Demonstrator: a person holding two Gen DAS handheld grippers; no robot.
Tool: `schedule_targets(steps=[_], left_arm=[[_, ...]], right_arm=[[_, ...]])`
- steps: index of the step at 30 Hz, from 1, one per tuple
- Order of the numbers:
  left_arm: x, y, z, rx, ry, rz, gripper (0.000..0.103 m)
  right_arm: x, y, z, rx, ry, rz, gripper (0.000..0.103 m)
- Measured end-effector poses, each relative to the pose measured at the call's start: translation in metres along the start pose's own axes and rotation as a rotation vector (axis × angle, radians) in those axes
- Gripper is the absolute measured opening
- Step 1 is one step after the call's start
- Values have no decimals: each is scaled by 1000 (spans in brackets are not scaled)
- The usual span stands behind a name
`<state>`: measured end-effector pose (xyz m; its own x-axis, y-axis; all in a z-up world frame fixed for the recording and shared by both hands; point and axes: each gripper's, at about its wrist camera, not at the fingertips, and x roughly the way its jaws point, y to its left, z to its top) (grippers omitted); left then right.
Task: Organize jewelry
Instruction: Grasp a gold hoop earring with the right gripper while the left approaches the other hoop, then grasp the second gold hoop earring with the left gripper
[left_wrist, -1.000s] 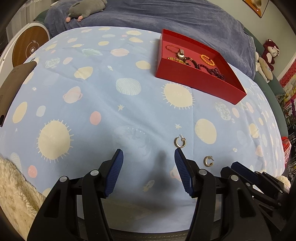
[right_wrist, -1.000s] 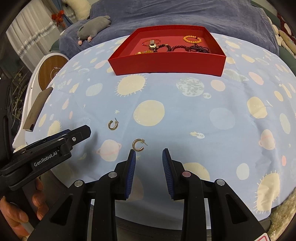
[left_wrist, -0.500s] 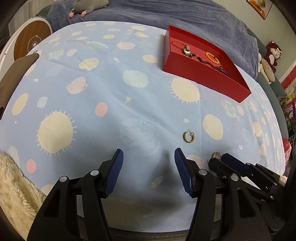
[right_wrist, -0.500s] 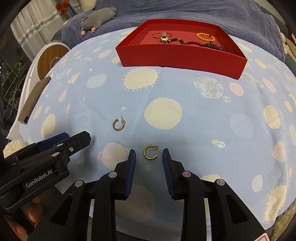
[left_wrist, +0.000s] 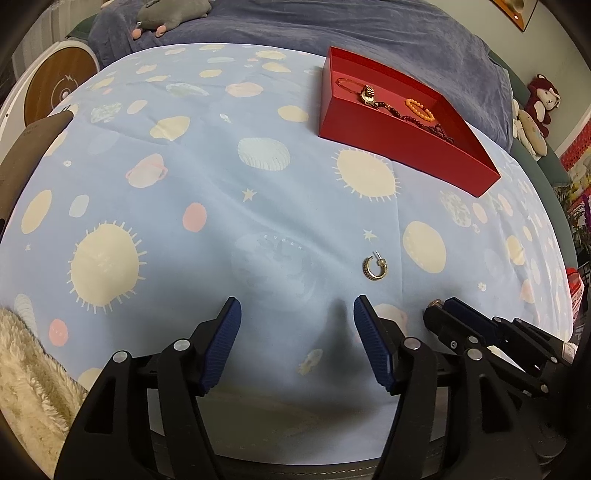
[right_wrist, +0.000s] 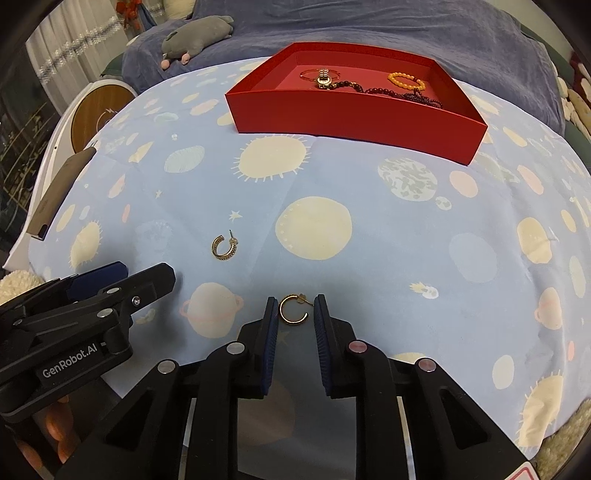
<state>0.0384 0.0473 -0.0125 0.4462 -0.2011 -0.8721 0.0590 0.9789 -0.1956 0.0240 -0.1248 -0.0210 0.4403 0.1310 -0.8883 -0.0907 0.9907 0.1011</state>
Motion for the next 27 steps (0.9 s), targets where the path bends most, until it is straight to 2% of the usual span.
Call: schedule_targets(steps=[17, 27], left_arm=[[16, -48, 8, 106, -16, -13, 60], [22, -61, 9, 162, -57, 36, 39]], right_arm=[[-20, -54, -25, 144, -17, -23, 18], [-19, -55, -27, 142, -43, -15, 19]])
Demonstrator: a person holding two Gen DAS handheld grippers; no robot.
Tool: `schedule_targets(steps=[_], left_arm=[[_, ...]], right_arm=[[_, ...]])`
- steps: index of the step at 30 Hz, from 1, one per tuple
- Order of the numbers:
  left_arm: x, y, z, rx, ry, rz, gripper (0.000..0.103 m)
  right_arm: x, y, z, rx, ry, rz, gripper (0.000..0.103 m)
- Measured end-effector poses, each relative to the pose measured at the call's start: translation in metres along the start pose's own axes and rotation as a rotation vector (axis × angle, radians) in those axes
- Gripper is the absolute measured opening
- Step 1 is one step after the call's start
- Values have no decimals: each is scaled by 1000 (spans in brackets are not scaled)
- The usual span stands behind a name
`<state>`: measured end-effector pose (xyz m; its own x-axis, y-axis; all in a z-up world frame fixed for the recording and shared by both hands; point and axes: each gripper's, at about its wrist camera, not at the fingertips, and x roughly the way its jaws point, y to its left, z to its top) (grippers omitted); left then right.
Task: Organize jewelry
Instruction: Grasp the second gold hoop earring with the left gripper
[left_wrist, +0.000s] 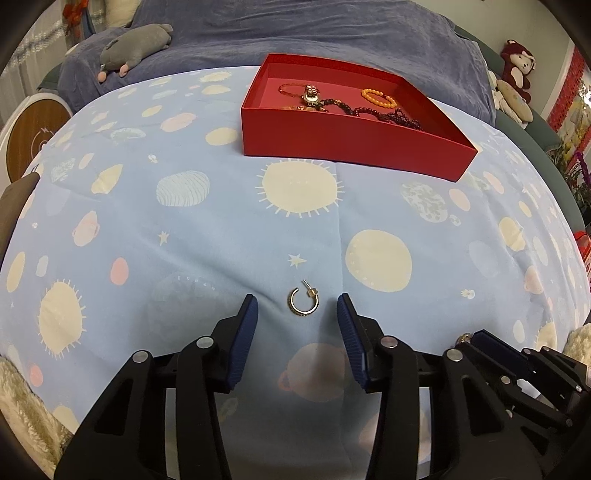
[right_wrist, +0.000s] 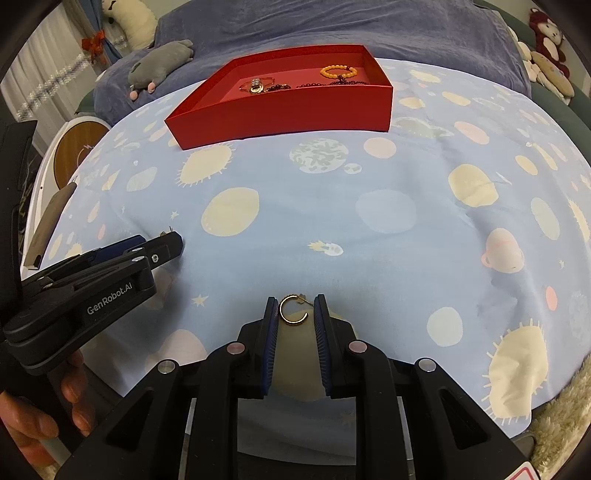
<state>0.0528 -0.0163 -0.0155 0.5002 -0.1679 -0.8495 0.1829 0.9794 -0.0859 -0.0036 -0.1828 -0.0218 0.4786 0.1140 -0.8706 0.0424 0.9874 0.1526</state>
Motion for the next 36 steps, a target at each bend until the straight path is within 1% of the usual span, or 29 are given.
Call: schedule_targets(steps=[1, 3, 6, 9, 17, 28, 36], left_arm=[[0, 0, 0, 5, -2, 5, 35], [1, -1, 0, 10, -6, 15, 32], [1, -2, 1, 13, -9, 29, 22], [2, -1, 2, 12, -8, 35, 17], [-1, 0, 0, 8, 2, 26, 17], [-11, 2, -14, -2, 17, 22, 17], [-17, 4, -23, 1, 13, 27, 17]], right_arm=[[0, 0, 0, 0, -1, 0, 19], [0, 0, 0, 1, -3, 2, 19], [0, -1, 0, 3, -4, 5, 19], [0, -1, 0, 3, -4, 5, 19], [0, -1, 0, 9, -4, 7, 18], [-4, -3, -2, 22, -7, -5, 18], [-5, 0, -5, 8, -7, -12, 18]])
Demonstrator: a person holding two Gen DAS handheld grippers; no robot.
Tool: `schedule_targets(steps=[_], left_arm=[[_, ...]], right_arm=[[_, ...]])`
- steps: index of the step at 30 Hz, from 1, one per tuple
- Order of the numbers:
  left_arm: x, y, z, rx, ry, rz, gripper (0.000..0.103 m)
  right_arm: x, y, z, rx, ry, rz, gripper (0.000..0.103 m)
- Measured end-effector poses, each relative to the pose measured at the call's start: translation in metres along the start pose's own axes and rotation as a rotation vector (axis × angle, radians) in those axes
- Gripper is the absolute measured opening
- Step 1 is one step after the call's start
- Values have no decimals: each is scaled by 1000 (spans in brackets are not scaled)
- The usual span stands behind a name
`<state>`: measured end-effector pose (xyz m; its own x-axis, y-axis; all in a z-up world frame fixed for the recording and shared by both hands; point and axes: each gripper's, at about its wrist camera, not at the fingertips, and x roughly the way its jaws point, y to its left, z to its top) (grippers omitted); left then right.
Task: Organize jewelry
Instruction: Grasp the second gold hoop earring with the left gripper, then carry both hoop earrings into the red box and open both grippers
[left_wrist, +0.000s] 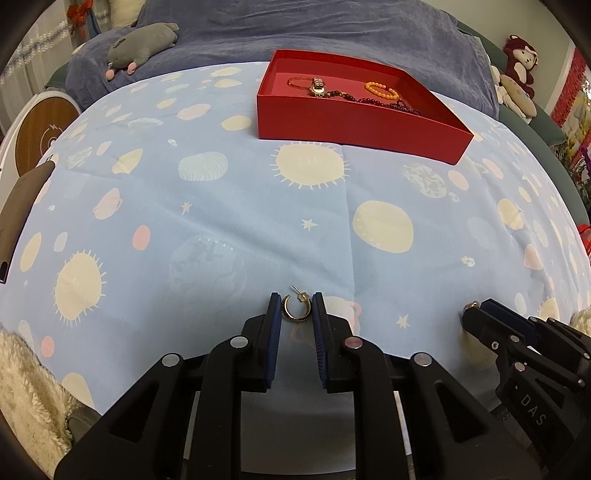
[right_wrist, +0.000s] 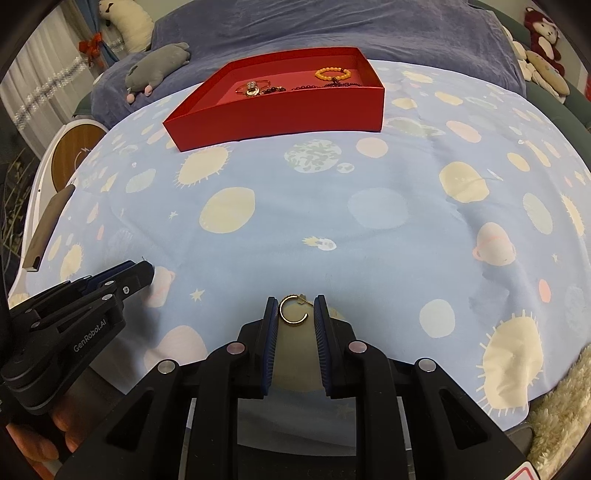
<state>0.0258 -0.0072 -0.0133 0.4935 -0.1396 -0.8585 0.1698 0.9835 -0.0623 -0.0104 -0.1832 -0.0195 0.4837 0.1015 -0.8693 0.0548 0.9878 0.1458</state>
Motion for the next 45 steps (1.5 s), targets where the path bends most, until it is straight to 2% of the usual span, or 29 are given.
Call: schedule_targets(steps=[18, 28, 35, 45], left_arm=[[-9, -3, -5, 21, -9, 10, 17], [-17, -5, 10, -6, -21, -23, 17], [-15, -11, 45, -15, -47, -49, 17], [6, -17, 136, -30, -100, -82, 17]], right_arm=[[-7, 12, -5, -35, -9, 14, 18], [-15, 11, 8, -5, -28, 45, 18], [-15, -3, 48, 24, -67, 39, 18], [-3, -18, 144, 41, -156, 34, 18]])
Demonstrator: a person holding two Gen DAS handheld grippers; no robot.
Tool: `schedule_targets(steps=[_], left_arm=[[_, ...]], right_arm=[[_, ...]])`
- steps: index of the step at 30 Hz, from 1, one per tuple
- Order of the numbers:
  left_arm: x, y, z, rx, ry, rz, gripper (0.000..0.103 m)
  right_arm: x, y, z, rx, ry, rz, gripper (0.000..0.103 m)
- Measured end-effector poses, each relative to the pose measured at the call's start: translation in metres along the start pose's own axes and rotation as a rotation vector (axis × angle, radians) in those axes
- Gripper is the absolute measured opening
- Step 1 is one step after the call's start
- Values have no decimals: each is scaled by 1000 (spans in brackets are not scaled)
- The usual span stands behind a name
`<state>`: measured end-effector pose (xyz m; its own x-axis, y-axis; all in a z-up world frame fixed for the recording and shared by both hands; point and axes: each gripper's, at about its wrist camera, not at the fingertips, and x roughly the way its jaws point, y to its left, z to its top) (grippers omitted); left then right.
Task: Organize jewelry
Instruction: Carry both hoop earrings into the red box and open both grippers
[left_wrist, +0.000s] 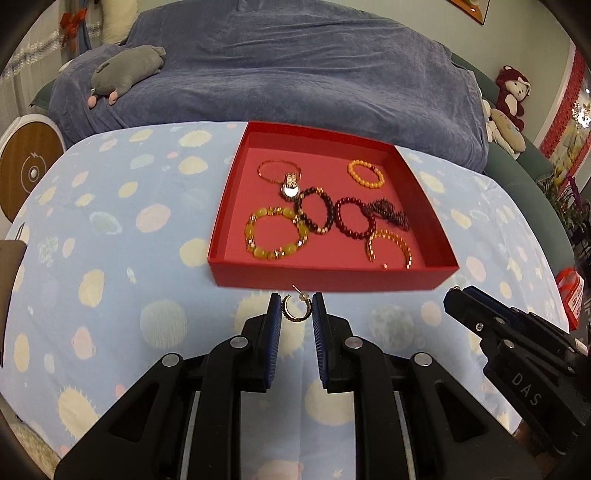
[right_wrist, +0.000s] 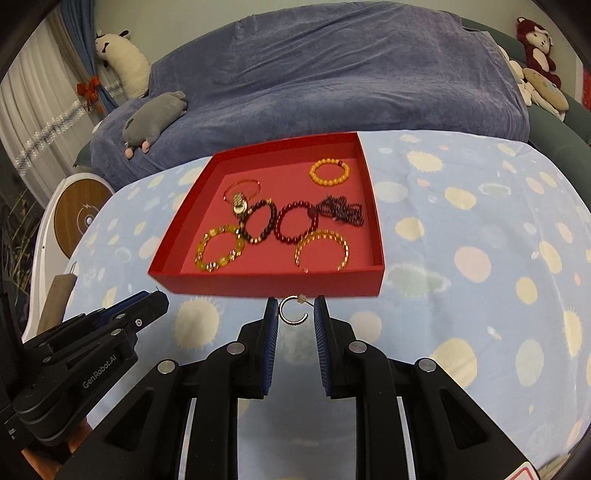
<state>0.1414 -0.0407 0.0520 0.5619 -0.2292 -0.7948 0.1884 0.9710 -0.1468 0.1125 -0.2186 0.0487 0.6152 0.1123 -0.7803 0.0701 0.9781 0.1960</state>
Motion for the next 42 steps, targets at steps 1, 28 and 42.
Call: schedule_targets(steps=[1, 28, 42], left_arm=[[3, -1, 8, 2, -5, -3, 17], [98, -1, 72, -3, 63, 30, 17], [92, 0, 77, -5, 55, 58, 23]], right_arm=[[4, 0, 9, -1, -6, -2, 18], [100, -5, 67, -17, 51, -52, 18], [98, 1, 70, -27, 51, -58, 19]])
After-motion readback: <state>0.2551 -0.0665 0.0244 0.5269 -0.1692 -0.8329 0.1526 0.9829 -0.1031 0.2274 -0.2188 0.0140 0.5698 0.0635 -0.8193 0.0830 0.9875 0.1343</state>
